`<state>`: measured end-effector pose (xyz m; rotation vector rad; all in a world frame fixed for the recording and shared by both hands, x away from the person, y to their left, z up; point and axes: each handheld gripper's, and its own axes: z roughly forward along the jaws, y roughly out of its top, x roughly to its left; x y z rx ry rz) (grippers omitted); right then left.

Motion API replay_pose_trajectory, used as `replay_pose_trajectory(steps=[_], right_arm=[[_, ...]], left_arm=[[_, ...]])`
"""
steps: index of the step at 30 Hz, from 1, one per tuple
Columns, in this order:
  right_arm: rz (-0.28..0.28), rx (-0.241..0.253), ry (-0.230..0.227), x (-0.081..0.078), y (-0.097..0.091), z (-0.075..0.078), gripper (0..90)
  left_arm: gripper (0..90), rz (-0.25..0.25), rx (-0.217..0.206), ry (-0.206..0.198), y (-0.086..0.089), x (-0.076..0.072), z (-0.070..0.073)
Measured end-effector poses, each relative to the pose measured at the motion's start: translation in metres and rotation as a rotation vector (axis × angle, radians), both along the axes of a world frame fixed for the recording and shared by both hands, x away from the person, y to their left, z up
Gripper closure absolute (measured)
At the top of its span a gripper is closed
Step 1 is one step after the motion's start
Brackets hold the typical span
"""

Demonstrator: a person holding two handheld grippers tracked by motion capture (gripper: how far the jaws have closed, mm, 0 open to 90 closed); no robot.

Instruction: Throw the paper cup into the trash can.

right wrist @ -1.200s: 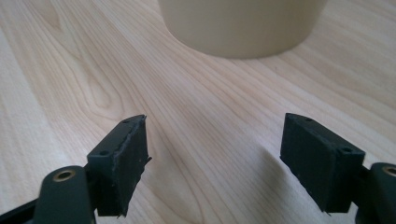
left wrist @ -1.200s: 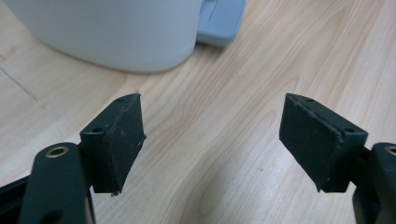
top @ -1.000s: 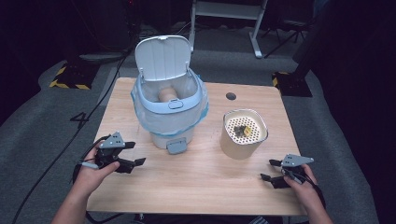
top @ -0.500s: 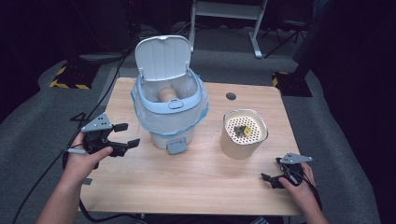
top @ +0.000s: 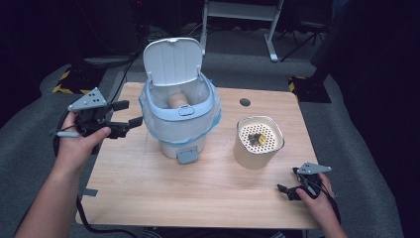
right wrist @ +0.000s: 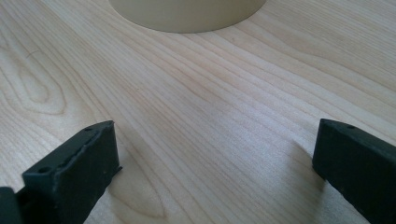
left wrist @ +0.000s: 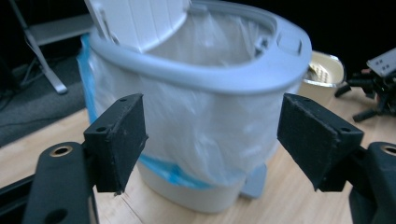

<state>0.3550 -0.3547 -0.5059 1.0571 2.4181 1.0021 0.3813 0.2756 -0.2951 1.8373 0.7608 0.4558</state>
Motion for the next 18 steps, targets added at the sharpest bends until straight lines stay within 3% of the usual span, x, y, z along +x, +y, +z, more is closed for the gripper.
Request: replay_pose_trajectory(steps=[6, 11, 16, 18], right_arm=[[0.011, 0.000, 0.000, 0.000, -0.001, 0.000, 0.2], [0.019, 0.001, 0.000, 0.000, -0.002, 0.000, 0.2], [0.020, 0.000, -0.001, 0.000, -0.002, 0.000, 0.2], [0.020, 0.000, -0.001, 0.000, -0.002, 0.000, 0.2]], left_arm=[[25.0, 0.015, -0.034, -0.034, -0.002, 0.013, 0.020], [25.0, 0.022, -0.013, -0.102, -0.002, 0.027, 0.033], [25.9, 0.022, -0.078, -0.127, 0.003, 0.043, 0.041], [27.4, 0.017, -0.083, -0.132, 0.003, 0.049, 0.044]])
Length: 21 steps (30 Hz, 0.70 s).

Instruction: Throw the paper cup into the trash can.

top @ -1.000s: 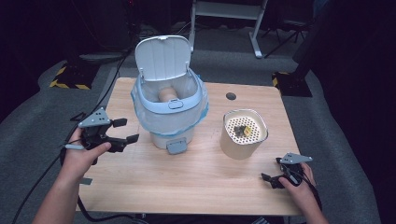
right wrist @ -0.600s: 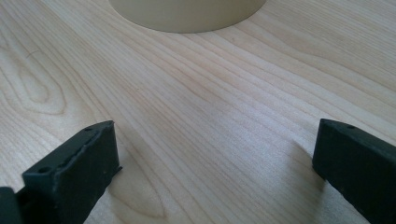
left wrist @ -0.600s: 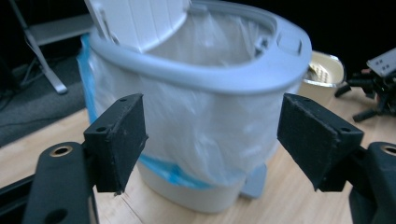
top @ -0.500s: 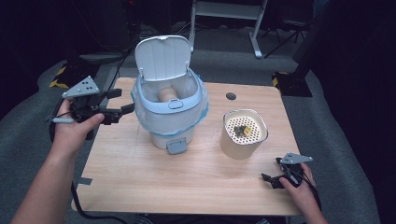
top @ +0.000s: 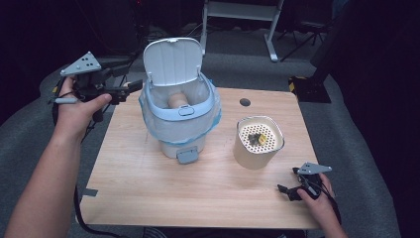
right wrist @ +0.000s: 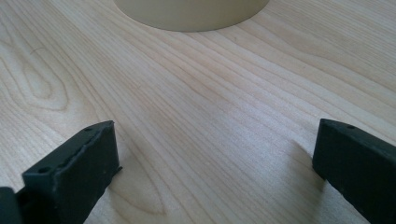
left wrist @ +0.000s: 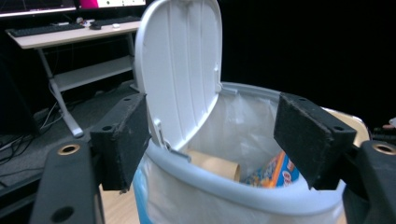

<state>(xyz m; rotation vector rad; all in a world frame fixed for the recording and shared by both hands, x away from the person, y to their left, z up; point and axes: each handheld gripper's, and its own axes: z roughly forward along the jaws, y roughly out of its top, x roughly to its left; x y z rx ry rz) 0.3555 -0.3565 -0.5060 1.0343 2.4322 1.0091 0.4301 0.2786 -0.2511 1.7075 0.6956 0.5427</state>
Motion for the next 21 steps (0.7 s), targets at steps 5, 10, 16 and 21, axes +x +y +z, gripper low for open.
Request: replay_pose_trajectory(steps=[5, 10, 16, 21], right_arm=[[0.000, 0.000, 0.000, 0.000, 0.000, 0.000, 0.3], [0.000, 0.000, 0.000, 0.000, 0.000, 0.000, 0.2], [0.000, 0.000, 0.000, 0.000, 0.000, 0.000, 0.2], [0.000, 0.000, 0.000, 0.000, 0.000, 0.000, 0.2]], left_arm=[[32.1, -0.038, 0.027, -0.010, -0.005, 0.012, 0.006], [33.7, -0.042, 0.017, -0.003, -0.007, 0.027, 0.008], [33.8, -0.020, 0.013, 0.020, -0.010, 0.043, 0.008], [33.7, -0.003, 0.030, 0.047, -0.015, 0.052, 0.006]])
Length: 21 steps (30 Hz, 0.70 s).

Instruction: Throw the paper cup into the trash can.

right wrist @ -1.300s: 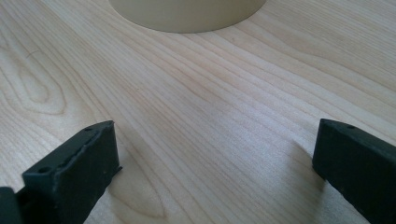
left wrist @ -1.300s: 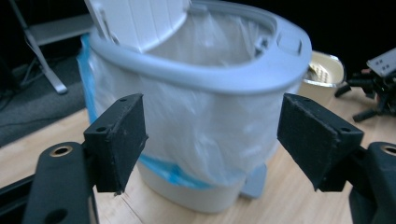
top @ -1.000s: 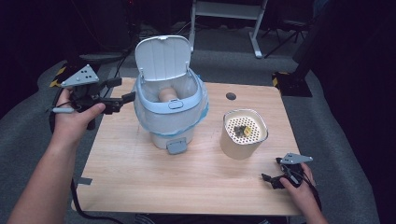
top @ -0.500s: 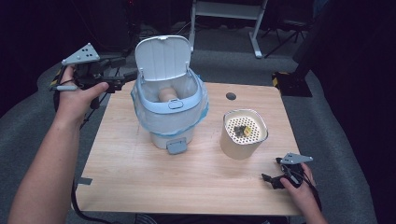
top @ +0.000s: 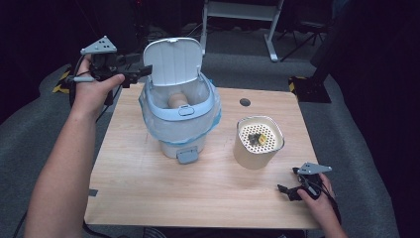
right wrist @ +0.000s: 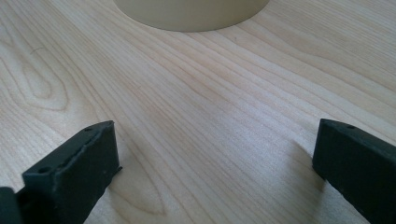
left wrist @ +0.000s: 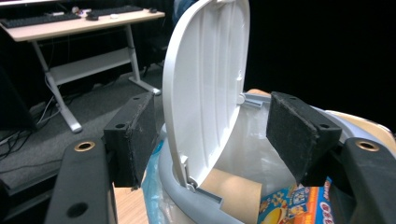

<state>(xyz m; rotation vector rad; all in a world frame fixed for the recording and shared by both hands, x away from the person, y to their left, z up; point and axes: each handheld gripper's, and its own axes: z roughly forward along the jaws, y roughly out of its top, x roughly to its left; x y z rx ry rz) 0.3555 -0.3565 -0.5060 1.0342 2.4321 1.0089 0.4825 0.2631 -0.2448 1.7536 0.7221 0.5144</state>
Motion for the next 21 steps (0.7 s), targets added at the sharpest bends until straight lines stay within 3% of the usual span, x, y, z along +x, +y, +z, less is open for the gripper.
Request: replay_pose_trajectory(steps=[13, 16, 21], right_arm=[[0.000, 0.000, 0.000, 0.000, 0.000, 0.000, 0.3], [0.000, 0.000, 0.000, 0.000, 0.000, 0.000, 0.2], [0.000, 0.000, 0.000, 0.000, 0.000, 0.000, 0.3]], left_arm=[[31.6, -0.040, -0.004, 0.015, -0.008, 0.007, 0.002], [33.2, -0.075, 0.003, 0.022, -0.007, 0.002, 0.004], [35.3, -0.177, -0.004, 0.042, -0.010, -0.011, 0.003]])
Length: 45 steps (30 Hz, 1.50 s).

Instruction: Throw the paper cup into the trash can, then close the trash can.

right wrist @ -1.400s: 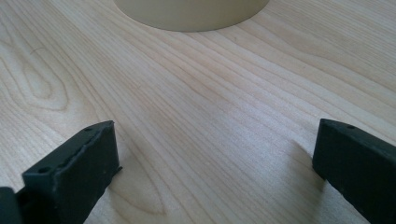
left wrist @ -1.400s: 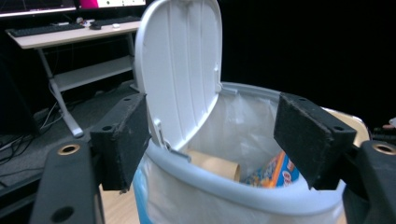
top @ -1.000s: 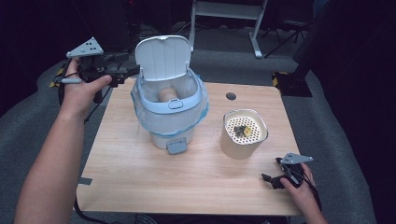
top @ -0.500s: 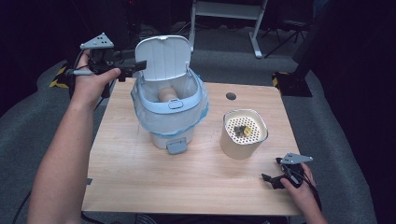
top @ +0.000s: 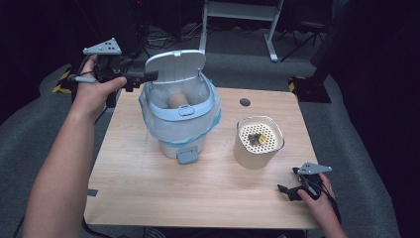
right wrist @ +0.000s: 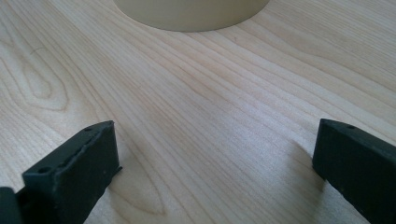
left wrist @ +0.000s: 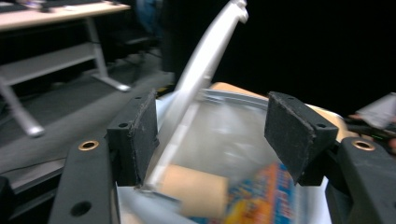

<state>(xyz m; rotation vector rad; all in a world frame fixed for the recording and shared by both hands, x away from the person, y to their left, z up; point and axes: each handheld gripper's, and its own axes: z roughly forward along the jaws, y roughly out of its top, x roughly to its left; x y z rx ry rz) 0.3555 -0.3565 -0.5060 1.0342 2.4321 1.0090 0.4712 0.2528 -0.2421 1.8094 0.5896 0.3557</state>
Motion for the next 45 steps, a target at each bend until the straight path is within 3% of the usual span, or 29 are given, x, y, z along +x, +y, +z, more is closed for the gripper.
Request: replay_pose_trajectory(steps=[5, 10, 13, 19, 21, 24, 26, 28, 33, 45], right_arm=[[0.000, 0.000, 0.000, 0.000, 0.000, 0.000, 0.3], [0.000, 0.000, 0.000, 0.000, 0.000, 0.000, 0.2], [0.000, 0.000, 0.000, 0.000, 0.000, 0.000, 0.2], [0.000, 0.000, 0.000, 0.000, 0.000, 0.000, 0.2], [0.000, 0.000, 0.000, 0.000, 0.000, 0.000, 0.2], [0.000, 0.000, 0.000, 0.000, 0.000, 0.000, 0.2], [0.000, 0.000, 0.000, 0.000, 0.000, 0.000, 0.3], [0.000, 0.000, 0.000, 0.000, 0.000, 0.000, 0.2], [0.000, 0.000, 0.000, 0.000, 0.000, 0.000, 0.3], [0.000, 0.000, 0.000, 0.000, 0.000, 0.000, 0.2]], left_arm=[[35.2, -0.084, 0.016, 0.018, -0.015, -0.016, -0.010], [36.7, -0.122, 0.028, 0.086, -0.028, -0.019, -0.021], [39.9, -0.139, 0.013, 0.123, -0.037, -0.018, -0.028], [42.0, -0.129, -0.023, 0.158, -0.047, -0.018, -0.032], [44.1, -0.115, -0.019, 0.170, -0.049, -0.017, -0.033], [45.3, -0.101, 0.024, 0.184, -0.052, -0.016, -0.037], [45.4, -0.095, 0.011, 0.186, -0.055, -0.016, -0.038], [47.2, -0.083, 0.025, 0.183, -0.056, -0.015, -0.037], [54.2, -0.049, 0.064, 0.135, -0.061, -0.016, -0.037], [55.0, -0.031, 0.110, 0.095, -0.065, -0.019, -0.037]])
